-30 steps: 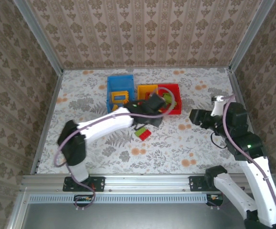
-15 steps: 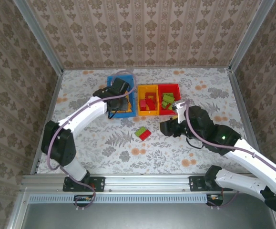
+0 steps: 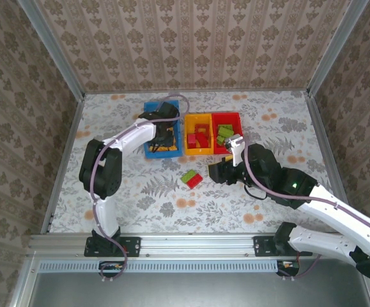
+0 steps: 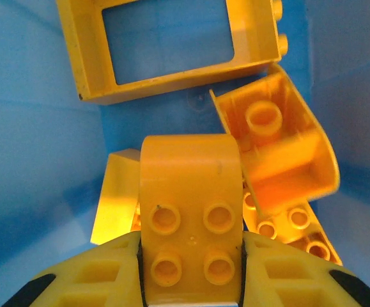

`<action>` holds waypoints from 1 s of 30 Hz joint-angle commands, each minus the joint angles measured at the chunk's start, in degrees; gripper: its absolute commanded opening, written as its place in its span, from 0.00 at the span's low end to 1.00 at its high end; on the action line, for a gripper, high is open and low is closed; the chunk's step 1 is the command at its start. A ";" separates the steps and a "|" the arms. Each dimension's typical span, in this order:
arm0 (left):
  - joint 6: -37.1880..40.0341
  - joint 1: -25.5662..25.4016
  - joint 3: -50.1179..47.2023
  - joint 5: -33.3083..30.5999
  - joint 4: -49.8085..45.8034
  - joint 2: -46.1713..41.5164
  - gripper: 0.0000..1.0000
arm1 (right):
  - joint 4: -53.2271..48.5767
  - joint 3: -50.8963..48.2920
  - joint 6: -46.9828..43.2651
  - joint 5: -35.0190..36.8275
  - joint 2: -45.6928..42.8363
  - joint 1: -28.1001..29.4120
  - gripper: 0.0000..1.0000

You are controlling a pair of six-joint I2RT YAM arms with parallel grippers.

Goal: Sort the legos into containers by color

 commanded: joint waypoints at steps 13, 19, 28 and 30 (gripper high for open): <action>1.64 -0.11 2.15 -1.37 -1.09 -3.49 0.67 | 1.54 -2.41 1.28 1.42 1.09 0.54 0.66; -0.22 -3.00 -0.43 -4.36 -0.78 -12.77 0.71 | 1.66 -5.75 2.69 1.62 3.90 1.14 0.66; -6.06 -10.64 -17.79 -5.05 5.68 -33.12 0.74 | 3.12 -7.07 17.73 10.28 14.81 6.52 0.64; -7.88 -12.69 -22.54 -5.41 6.48 -38.00 0.74 | 2.51 -5.24 19.66 12.46 18.80 8.36 0.64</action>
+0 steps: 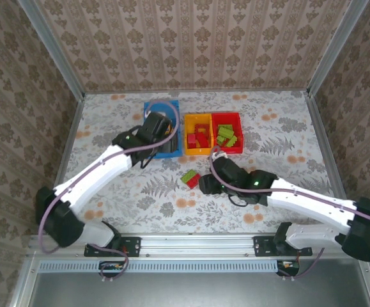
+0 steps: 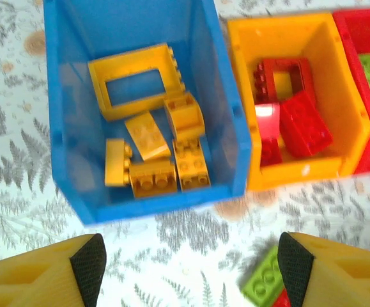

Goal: Sort the legos into containers by color

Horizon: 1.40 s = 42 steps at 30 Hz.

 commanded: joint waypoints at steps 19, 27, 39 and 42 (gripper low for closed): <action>-14.27 -8.59 -25.61 -6.45 -4.95 -32.66 0.76 | 6.84 8.70 15.81 7.62 28.73 5.49 0.82; -14.39 -8.67 -26.73 -6.45 -5.66 -34.12 0.76 | 8.32 11.61 5.78 12.39 30.99 1.70 0.92; -14.07 -8.68 -26.91 -5.80 -4.73 -33.20 0.77 | 5.73 26.51 -13.09 -11.90 43.54 -10.58 0.93; -14.24 -8.76 -27.09 -5.56 -4.55 -33.15 0.77 | 3.21 28.75 -15.14 -12.96 45.81 -10.93 0.93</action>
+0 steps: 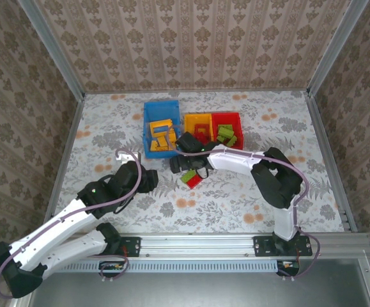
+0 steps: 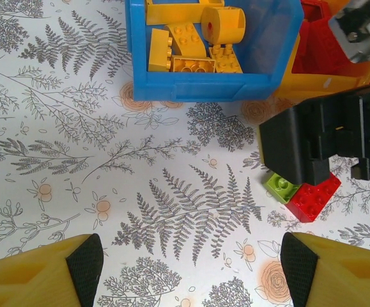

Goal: Sort the legos into containers by color

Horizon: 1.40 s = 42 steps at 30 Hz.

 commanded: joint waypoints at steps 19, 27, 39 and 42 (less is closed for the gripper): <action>-0.46 -0.63 0.49 -0.67 -0.57 0.17 0.77 | -18.36 7.80 -11.40 6.64 7.67 4.74 0.88; -3.70 -0.61 -0.85 -0.15 -4.58 -6.02 0.77 | -20.24 8.82 -12.25 9.05 9.22 5.34 0.77; -5.99 -0.63 -3.28 1.85 -6.24 -12.80 0.77 | -19.32 8.82 -12.12 11.86 0.49 5.92 0.63; -4.61 -0.57 -2.27 3.69 -2.66 -9.25 0.77 | -20.07 8.81 -12.22 13.41 -4.45 4.99 0.63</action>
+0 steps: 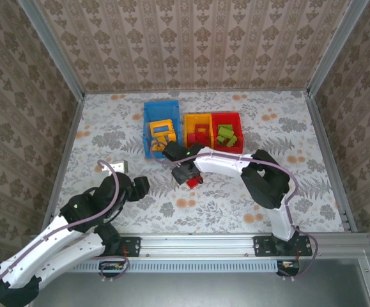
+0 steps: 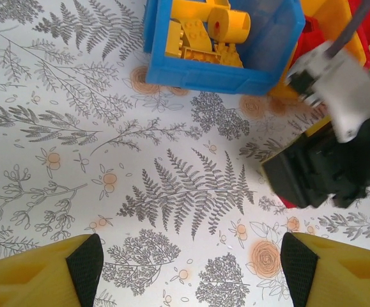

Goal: Sort the legos into containers by color

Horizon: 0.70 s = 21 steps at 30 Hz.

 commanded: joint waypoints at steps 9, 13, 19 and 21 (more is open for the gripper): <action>4.20 -3.26 6.42 6.18 15.12 15.89 0.76 | 0.50 -6.75 -0.67 2.37 -20.83 -13.77 0.63; 6.13 -8.18 10.57 4.16 18.20 24.41 0.76 | 3.21 -7.94 -3.62 -0.86 -21.06 -21.41 0.63; 10.22 -13.90 17.63 1.45 19.07 37.68 0.77 | 6.49 -6.25 -14.98 -3.08 -15.96 -26.81 0.65; 11.53 -15.03 19.64 0.64 18.65 41.19 0.77 | 6.62 -5.31 -17.66 -4.28 -14.08 -28.14 0.66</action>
